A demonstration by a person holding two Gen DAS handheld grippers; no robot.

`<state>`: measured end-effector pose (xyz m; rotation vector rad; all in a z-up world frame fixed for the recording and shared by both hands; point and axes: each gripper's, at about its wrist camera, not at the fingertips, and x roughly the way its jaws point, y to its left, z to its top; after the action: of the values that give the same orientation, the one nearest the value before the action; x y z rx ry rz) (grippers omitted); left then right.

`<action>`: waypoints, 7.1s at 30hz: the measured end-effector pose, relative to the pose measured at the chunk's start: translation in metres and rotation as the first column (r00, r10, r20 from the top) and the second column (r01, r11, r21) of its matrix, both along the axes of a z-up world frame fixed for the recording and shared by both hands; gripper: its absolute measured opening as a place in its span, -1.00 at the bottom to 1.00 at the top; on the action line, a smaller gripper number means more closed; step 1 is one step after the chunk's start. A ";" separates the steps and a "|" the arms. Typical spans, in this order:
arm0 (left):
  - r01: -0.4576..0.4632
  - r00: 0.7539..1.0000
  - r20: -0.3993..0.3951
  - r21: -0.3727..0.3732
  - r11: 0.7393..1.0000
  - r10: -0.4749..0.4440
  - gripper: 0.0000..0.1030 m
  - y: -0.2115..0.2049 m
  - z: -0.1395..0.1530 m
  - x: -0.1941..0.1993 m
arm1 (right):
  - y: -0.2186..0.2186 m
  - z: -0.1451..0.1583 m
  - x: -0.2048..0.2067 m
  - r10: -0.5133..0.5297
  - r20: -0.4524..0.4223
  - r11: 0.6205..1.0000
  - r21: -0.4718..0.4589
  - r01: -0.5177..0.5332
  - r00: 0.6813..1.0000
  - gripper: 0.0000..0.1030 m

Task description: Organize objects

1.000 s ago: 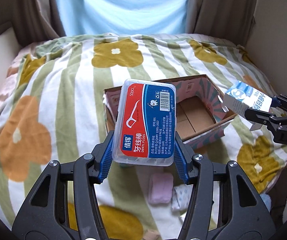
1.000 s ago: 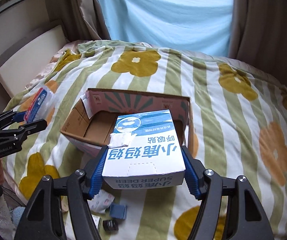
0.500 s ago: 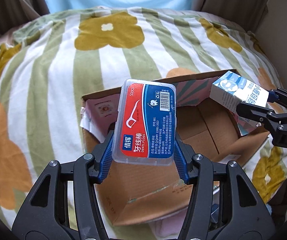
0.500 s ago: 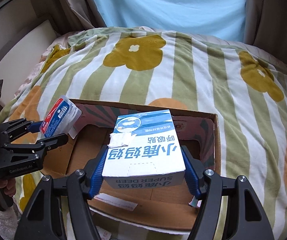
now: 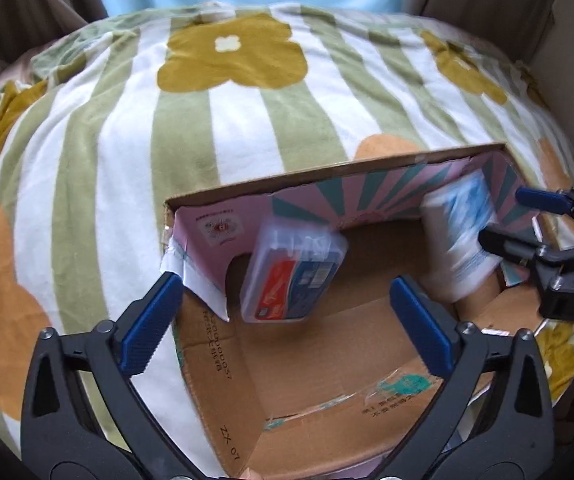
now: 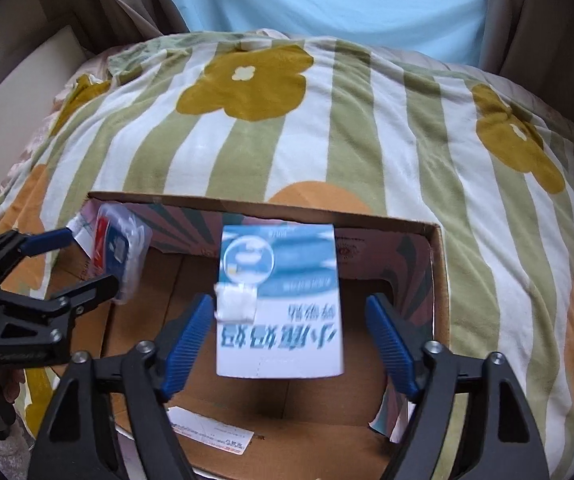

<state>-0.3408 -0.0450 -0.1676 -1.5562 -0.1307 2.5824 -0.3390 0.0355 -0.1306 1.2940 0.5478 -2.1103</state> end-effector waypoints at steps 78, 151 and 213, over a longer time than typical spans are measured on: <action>-0.034 0.999 0.023 -0.058 0.998 0.036 0.28 0.039 -0.094 0.328 | 0.097 -0.105 0.206 0.153 0.045 0.988 0.009 -0.154 0.987 0.69; -0.102 0.995 -0.002 0.061 0.993 0.102 -0.64 0.005 -0.043 0.309 | 0.093 -0.052 0.215 0.203 -0.049 0.978 -0.049 -0.205 0.978 -0.31; 0.049 0.984 -0.176 0.050 0.998 -0.039 -0.41 0.011 0.082 0.233 | 0.085 0.049 0.183 0.206 -0.094 0.976 -0.056 -0.212 0.974 -0.31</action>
<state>-0.1075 -0.0342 -0.0861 -1.2921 -0.1465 2.6423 -0.1564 0.1210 -0.0817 1.0621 0.6189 -1.9991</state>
